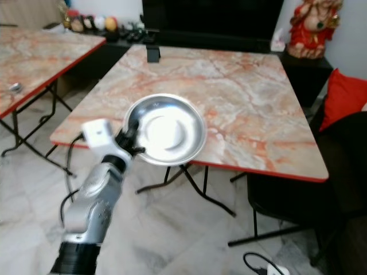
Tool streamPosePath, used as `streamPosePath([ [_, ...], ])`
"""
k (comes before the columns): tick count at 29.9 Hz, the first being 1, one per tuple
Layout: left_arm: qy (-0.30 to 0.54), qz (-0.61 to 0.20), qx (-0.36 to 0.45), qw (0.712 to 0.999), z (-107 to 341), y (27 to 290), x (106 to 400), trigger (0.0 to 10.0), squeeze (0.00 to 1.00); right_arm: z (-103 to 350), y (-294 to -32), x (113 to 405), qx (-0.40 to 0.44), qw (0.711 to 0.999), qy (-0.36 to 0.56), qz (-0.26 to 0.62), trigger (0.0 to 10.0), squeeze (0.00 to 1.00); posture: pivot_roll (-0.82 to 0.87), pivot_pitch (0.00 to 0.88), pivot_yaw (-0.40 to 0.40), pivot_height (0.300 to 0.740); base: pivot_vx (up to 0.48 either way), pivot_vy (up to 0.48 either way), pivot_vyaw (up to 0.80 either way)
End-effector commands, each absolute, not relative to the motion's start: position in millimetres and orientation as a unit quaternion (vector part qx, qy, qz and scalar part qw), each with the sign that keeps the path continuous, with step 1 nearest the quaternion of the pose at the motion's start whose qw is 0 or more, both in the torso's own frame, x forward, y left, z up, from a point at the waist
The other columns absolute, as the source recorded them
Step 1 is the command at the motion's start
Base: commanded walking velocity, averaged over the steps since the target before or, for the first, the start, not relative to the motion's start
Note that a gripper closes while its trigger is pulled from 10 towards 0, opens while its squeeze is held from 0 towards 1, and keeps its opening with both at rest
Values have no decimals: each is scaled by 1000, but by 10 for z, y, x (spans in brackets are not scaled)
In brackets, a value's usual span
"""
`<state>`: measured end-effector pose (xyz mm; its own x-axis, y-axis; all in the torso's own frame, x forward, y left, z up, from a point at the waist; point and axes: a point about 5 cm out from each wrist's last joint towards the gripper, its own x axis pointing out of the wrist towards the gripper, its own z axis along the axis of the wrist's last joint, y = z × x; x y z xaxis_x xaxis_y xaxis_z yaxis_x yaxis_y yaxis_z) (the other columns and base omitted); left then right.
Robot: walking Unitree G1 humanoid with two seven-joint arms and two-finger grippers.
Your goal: Setting the table
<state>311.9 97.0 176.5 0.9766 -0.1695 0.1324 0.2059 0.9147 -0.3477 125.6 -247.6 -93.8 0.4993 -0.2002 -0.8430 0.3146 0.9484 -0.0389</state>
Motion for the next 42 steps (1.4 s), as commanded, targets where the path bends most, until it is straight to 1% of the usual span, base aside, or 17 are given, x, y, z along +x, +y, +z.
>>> streamPosePath([
  [1, -56, -93, -177, 978, 1798, 1036, 3121, 10000, 0, -950, -2437, 1249, 65, 863, 478, -149, 10000, 0, 93, 0, -50, 740, 0, 0, 0],
  [4, -47, -110, -146, 982, 1777, 1071, 3117, 10000, 0, -946, -2444, 1257, 65, 864, 477, -150, 10000, 0, 97, 0, -52, 740, 0, 0, 0],
  [6, -45, -119, -93, 987, 1775, 1150, 3130, 10000, 0, -944, -2446, 1262, 65, 864, 476, -151, 10000, 0, 99, 0, -50, 740, 0, 0, 0],
  [7, -46, -121, -80, 988, 1784, 1186, 3142, 10000, 0, -943, -2447, 1264, 65, 864, 476, -151, 10000, 0, 99, 0, -50, 740, 0, 0, 0],
  [9, -47, -121, -73, 989, 1791, 1208, 3149, 10000, 0, -942, -2448, 1265, 65, 864, 475, -151, 10000, 0, 99, 0, -50, 740, 0, 0, 0],
  [11, -55, -114, -51, 991, 1855, 1365, 3209, 10000, 0, -940, -2451, 1271, 65, 865, 474, -152, 10000, 0, 103, 0, -48, 740, 0, 0, 0],
  [15, -51, -102, -49, 992, 1831, 1451, 3230, 10000, 0, -937, -2454, 1277, 66, 865, 473, -154, 10000, 0, 103, 0, -51, 740, 0, 0, 0],
  [22, -43, -98, -97, 990, 1793, 1384, 3215, 10000, 0, -934, -2458, 1282, 65, 865, 472, -156, 10000, 0, 101, 0, -54, 740, 0, 0, 0],
  [25, -45, -102, -99, 989, 1802, 1362, 3223, 10000, 0, -935, -2460, 1280, 67, 864, 473, -157, 10000, 0, 103, 0, -55, 740, 0, 0, 0],
  [29, -45, -113, -113, 986, 1809, 1332, 3230, 10000, 0, -940, -2455, 1276, 69, 862, 477, -157, 10000, 0, 100, 0, -56, 740, 0, 0, -619],
  [37, -48, -109, -121, 985, 1826, 1355, 3236, 10000, 0, -941, -2454, 1274, 66, 862, 478, -157, 10000, 0, 103, 0, -57, 740, 0, 0, -774],
  [42, -49, -108, -119, 986, 1829, 1350, 3237, 10000, 0, -934, -2453, 1289, 65, 865, 472, -156, 10000, 0, 102, 0, -56, 740, 0, 0, 0],
])
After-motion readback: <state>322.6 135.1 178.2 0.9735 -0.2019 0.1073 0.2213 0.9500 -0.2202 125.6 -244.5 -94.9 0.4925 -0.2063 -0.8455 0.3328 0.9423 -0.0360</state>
